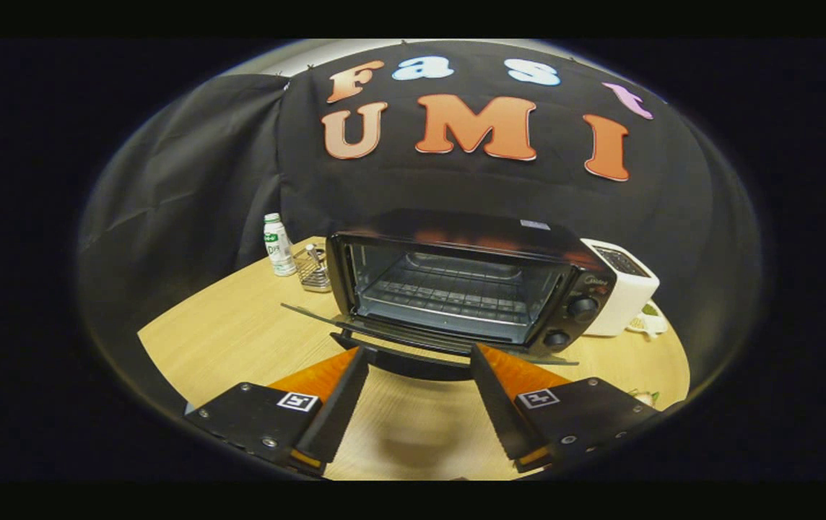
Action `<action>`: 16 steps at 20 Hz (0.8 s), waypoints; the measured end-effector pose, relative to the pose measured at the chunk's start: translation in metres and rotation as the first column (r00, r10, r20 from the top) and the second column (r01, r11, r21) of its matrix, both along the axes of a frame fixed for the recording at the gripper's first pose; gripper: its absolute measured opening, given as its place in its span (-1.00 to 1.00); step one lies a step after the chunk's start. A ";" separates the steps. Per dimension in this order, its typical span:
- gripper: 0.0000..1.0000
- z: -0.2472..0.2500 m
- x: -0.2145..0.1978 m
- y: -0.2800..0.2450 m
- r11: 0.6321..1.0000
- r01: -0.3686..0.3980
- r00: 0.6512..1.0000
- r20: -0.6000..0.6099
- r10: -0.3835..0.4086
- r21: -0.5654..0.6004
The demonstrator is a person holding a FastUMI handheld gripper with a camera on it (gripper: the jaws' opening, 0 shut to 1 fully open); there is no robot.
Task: Open the toaster oven, put the food inside, and close the toaster oven door.
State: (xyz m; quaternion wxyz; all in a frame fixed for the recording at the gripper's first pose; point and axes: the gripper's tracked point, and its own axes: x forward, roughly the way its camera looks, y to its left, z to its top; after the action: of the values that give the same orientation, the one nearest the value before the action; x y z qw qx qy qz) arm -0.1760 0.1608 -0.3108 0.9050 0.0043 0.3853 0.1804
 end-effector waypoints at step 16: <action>0.36 -0.072 -0.075 0.037 0.993 0.016 0.902 -0.429 0.038 0.120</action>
State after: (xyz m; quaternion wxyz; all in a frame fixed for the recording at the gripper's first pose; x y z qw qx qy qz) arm -0.2512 0.1980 -0.3829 0.7946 0.0966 0.5640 0.2031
